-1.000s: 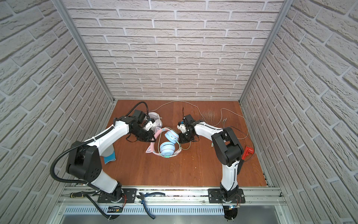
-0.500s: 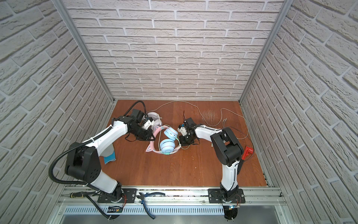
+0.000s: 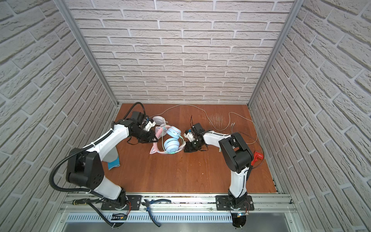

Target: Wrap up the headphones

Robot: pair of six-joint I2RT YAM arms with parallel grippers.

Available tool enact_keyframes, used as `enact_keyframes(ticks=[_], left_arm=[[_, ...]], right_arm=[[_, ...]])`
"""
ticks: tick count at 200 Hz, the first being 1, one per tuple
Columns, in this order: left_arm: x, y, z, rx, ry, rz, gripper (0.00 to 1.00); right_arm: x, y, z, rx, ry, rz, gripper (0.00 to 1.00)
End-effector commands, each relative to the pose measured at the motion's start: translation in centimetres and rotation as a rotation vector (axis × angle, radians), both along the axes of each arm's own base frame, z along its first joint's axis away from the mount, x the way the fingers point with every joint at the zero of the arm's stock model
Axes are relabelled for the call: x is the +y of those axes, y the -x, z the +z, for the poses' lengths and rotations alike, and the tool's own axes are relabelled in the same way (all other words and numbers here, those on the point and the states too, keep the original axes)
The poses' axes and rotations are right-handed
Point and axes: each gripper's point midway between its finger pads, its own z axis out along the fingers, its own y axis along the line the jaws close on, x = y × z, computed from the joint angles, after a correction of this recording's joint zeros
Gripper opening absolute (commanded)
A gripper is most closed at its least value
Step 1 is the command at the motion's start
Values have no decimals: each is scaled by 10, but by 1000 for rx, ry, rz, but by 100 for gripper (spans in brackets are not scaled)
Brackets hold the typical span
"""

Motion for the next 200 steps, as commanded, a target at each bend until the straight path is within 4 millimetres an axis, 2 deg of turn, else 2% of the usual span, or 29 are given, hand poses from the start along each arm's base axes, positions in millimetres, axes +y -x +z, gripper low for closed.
enact_keyframes(ticks=[1, 109, 200], left_arm=[[-9, -19, 31, -84, 74, 6, 0], [14, -70, 46, -119, 21, 130, 0], [35, -83, 46, -119, -11, 208, 0]], right_arm=[[-5, 13, -1, 20, 6, 27, 24], [-11, 37, 0, 51, 5, 109, 26], [-15, 50, -3, 66, 5, 114, 26]])
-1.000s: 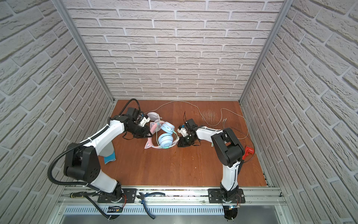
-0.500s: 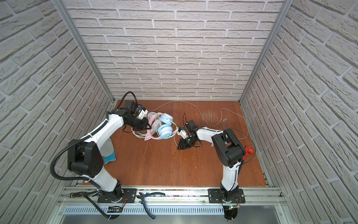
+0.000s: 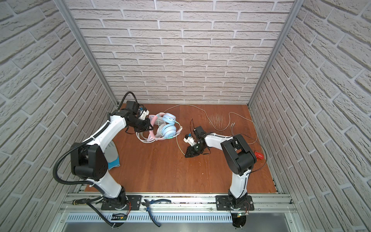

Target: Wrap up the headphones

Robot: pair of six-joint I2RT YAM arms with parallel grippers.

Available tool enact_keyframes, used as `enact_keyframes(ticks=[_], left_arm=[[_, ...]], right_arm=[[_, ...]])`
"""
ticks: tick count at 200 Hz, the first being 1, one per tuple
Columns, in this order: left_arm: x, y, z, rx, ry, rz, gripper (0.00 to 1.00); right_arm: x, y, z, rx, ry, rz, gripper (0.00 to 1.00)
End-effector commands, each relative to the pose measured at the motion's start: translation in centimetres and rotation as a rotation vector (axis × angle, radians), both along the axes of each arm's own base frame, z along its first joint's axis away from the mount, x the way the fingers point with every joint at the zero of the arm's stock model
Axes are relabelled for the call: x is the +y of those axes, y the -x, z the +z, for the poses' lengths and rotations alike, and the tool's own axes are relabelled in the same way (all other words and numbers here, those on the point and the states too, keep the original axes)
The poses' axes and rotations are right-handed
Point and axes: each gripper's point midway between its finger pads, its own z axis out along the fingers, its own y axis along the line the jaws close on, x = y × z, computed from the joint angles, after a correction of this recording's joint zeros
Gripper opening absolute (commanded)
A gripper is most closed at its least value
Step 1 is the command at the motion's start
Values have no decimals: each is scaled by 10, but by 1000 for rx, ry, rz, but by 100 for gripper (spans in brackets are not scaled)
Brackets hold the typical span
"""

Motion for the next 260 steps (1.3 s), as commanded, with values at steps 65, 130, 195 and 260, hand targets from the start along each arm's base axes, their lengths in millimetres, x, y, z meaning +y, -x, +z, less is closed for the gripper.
enact_keyframes(ticks=[65, 130, 195, 260], left_arm=[[2, -17, 12, -43, 52, 48, 0], [2, -16, 10, -34, 54, 55, 0], [5, -17, 5, -24, 55, 70, 0], [9, -17, 2, -9, 58, 91, 0]], right_arm=[[-5, 16, -6, 40, 33, 23, 27], [-7, 14, -14, 38, 166, 49, 35], [-35, 23, -26, 76, 443, 58, 38], [-52, 33, -34, 76, 642, 139, 36]])
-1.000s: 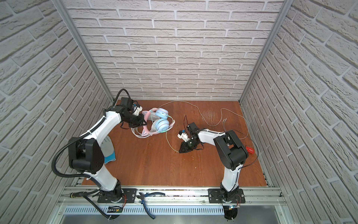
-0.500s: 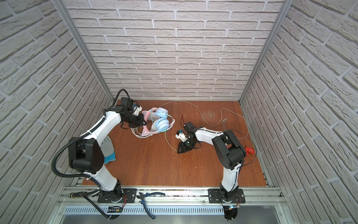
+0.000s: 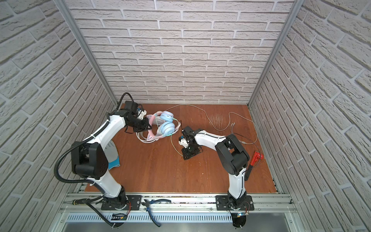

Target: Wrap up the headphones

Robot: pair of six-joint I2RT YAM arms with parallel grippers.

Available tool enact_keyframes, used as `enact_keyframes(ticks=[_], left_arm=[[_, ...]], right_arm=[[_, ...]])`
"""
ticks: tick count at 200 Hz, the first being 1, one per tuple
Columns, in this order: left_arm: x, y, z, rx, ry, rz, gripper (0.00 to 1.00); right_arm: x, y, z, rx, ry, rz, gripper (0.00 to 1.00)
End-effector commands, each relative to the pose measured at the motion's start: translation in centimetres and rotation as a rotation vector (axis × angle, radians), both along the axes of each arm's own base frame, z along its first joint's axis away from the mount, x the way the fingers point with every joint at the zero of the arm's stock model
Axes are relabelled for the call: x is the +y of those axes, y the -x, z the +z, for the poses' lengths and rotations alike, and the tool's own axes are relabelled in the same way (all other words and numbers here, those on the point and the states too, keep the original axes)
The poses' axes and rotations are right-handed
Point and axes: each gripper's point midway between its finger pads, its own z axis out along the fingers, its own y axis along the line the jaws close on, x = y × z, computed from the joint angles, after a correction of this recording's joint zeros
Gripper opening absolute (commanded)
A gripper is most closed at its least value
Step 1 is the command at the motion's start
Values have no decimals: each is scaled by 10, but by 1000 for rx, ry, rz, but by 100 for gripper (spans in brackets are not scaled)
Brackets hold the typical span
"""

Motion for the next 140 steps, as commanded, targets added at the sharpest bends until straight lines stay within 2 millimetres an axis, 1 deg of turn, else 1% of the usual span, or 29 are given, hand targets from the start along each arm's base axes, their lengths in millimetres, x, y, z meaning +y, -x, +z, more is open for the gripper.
enact_keyframes(ticks=[1, 16, 31, 66, 69, 90, 92, 95, 114, 140], left_arm=[[-1, -9, 8, -39, 42, 10, 0], [-1, -10, 7, -37, 42, 13, 0], [0, -10, 5, -30, 42, 16, 0], [1, -10, 0, -19, 42, 28, 0], [1, -10, -1, -17, 41, 29, 0], [3, -9, 0, -25, 39, 58, 0], [4, -9, -1, -25, 38, 62, 0], [4, -9, -1, -26, 37, 66, 0], [7, -6, -2, -26, 36, 92, 0], [9, -5, -5, -21, 28, 110, 0]], right_arm=[[-48, 26, -34, 97, 264, 21, 36], [-52, 27, -35, 93, 311, 47, 34], [-53, 29, -36, 94, 338, 76, 28], [-41, 32, -43, 82, 278, 82, 16], [-40, 32, -42, 82, 272, 86, 14], [-34, 31, -36, 55, 240, 103, 7], [-32, 29, -29, 36, 224, 103, 7], [-30, 29, -26, 26, 213, 103, 6], [-21, 28, -14, -10, 145, 117, 6], [-16, 27, 0, -60, 88, 131, 6]])
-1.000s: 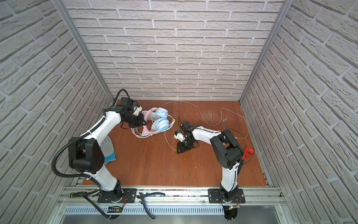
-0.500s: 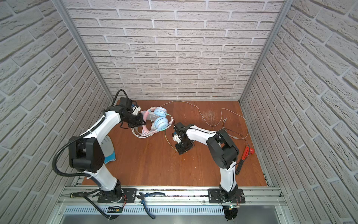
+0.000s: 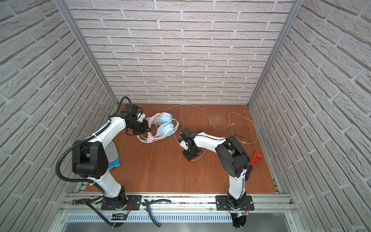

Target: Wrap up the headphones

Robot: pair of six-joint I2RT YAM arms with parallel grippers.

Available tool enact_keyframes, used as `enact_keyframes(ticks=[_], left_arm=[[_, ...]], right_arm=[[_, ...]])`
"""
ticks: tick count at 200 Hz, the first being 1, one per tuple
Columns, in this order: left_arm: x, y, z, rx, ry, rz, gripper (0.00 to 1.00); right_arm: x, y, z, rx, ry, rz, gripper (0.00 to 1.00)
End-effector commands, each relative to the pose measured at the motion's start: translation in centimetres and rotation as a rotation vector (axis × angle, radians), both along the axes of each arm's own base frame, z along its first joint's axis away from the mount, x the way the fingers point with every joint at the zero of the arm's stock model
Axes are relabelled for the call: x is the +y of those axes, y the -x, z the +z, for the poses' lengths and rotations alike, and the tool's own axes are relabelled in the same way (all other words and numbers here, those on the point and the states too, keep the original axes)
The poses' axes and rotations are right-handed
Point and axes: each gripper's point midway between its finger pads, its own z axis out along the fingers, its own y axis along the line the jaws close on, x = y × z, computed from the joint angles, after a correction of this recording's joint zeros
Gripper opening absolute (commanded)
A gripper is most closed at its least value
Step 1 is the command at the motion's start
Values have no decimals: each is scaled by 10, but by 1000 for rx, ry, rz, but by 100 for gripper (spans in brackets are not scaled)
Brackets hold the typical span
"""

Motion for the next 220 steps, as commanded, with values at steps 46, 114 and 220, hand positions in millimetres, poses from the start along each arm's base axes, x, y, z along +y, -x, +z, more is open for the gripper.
enact_keyframes(ticks=[46, 114, 220], left_arm=[[5, -15, 18, -81, 8, 54, 0], [5, -14, 14, -72, 0, 52, 0], [1, -13, 13, -66, 14, 36, 0]], right_arm=[[6, 25, 30, -24, -116, 96, 6], [-17, 9, 49, -150, -17, 140, 15], [-59, -73, 69, -484, 147, 251, 55]])
